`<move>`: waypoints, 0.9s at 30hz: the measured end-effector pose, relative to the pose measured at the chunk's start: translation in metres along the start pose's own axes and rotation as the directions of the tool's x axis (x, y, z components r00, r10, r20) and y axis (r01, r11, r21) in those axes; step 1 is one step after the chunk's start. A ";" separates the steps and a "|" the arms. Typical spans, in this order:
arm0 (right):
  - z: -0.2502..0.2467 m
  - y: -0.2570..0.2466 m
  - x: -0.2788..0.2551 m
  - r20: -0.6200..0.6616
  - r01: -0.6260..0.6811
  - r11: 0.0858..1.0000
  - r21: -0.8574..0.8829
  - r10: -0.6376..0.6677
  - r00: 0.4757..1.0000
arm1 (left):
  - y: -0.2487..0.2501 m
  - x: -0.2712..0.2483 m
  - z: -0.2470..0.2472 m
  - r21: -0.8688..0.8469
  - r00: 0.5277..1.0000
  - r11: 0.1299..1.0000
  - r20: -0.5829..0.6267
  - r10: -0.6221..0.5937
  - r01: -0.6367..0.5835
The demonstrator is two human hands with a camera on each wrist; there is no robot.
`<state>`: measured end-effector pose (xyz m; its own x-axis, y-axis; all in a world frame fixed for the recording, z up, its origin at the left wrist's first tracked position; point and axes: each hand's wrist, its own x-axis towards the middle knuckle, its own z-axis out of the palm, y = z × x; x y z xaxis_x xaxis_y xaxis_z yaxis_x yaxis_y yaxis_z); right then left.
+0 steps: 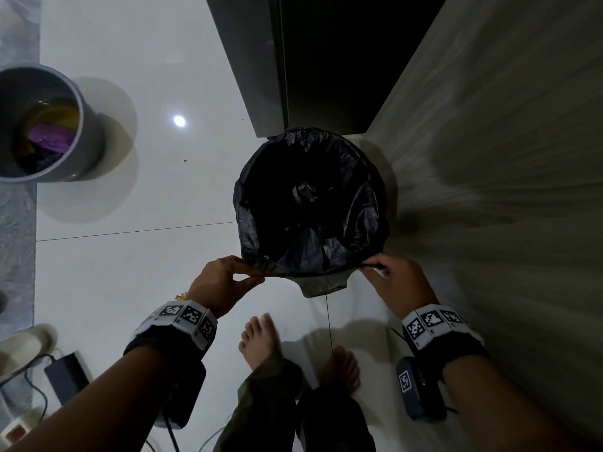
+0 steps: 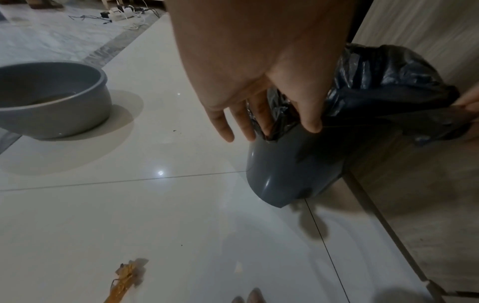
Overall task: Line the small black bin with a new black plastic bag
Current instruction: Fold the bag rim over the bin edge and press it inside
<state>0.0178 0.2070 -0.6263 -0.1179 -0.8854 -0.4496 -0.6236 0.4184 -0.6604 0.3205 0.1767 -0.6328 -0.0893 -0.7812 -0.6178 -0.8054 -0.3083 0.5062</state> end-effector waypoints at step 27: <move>-0.019 -0.124 0.092 0.245 0.187 0.889 -0.419 -0.088 0.966 | 0.119 0.019 0.009 0.399 0.918 0.833 0.062 0.393 -0.383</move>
<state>0.0698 0.0696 -0.5744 0.1298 -0.8421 -0.5235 -0.9000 0.1215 -0.4187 0.2176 0.1301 -0.5897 -0.4345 -0.8044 -0.4052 -0.8705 0.2594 0.4183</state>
